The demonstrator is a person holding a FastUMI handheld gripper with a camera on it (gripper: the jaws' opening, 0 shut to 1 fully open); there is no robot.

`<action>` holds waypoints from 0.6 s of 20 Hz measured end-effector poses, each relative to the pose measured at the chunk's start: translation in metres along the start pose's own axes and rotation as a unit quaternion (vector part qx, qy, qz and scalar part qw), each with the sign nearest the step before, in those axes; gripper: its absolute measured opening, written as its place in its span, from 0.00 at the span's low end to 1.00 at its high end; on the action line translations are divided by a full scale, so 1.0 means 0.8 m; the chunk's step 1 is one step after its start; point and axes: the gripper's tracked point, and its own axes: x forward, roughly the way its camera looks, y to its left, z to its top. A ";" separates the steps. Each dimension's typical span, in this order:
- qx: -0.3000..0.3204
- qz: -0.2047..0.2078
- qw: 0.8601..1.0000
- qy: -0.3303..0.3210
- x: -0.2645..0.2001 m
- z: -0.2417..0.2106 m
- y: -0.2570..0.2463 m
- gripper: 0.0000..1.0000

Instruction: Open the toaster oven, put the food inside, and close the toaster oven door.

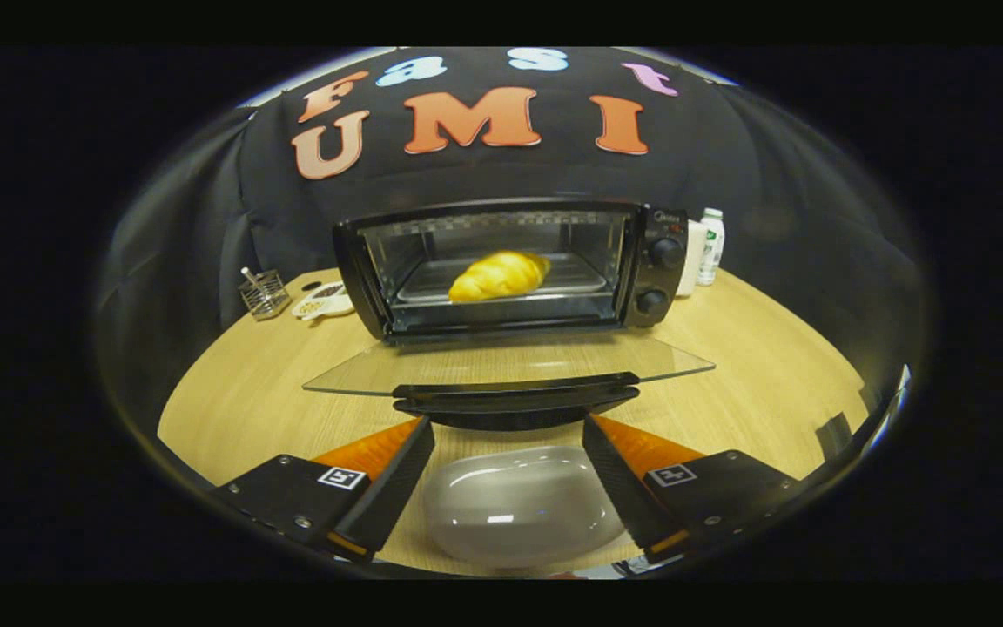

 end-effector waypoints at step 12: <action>-0.017 -0.003 0.995 -0.098 0.044 0.155 0.008 1.00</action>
